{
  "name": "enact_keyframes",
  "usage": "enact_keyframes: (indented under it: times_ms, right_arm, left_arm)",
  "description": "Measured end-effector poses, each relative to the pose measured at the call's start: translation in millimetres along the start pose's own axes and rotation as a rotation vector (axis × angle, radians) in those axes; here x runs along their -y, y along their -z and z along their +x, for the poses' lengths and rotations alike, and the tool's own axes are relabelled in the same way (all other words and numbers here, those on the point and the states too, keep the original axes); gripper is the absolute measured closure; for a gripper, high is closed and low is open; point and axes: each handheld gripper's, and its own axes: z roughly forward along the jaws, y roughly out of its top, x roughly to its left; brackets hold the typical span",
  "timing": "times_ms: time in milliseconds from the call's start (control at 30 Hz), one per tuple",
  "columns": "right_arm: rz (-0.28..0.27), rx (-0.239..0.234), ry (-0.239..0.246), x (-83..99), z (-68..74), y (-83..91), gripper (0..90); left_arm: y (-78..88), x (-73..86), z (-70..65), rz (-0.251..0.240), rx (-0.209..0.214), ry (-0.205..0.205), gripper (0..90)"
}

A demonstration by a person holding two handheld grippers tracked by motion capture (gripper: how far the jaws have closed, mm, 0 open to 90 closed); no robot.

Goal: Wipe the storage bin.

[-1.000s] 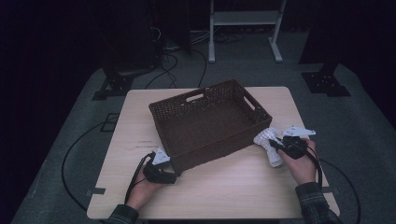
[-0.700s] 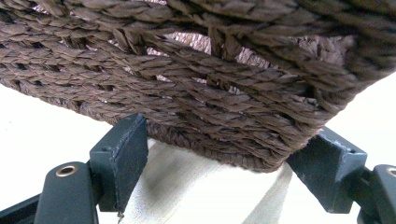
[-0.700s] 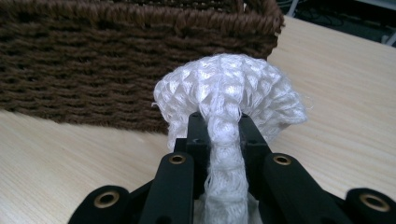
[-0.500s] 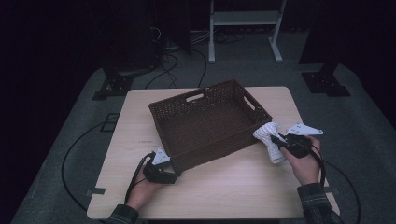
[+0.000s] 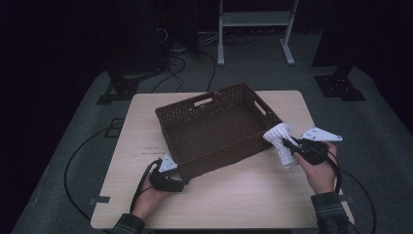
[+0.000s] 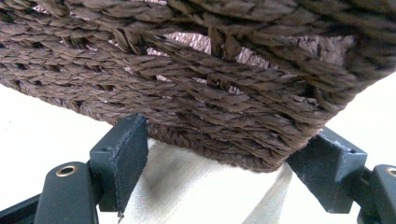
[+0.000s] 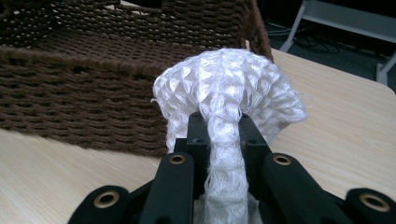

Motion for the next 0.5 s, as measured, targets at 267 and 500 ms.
enact_keyframes:
  times_ms: [267, 500]
  right_arm:
    - [0.031, -0.017, 0.008, 4.2, 4.0, -10.5, 78.5]
    - [0.081, -0.024, 0.026, 9.8, 9.0, -25.0, 78.5]
  left_arm:
    - [0.0, -0.1, 0.2, 0.000, -0.001, -0.003, 22.1]
    - [0.0, -0.1, 0.2, 0.000, -0.001, -0.003, 22.1]
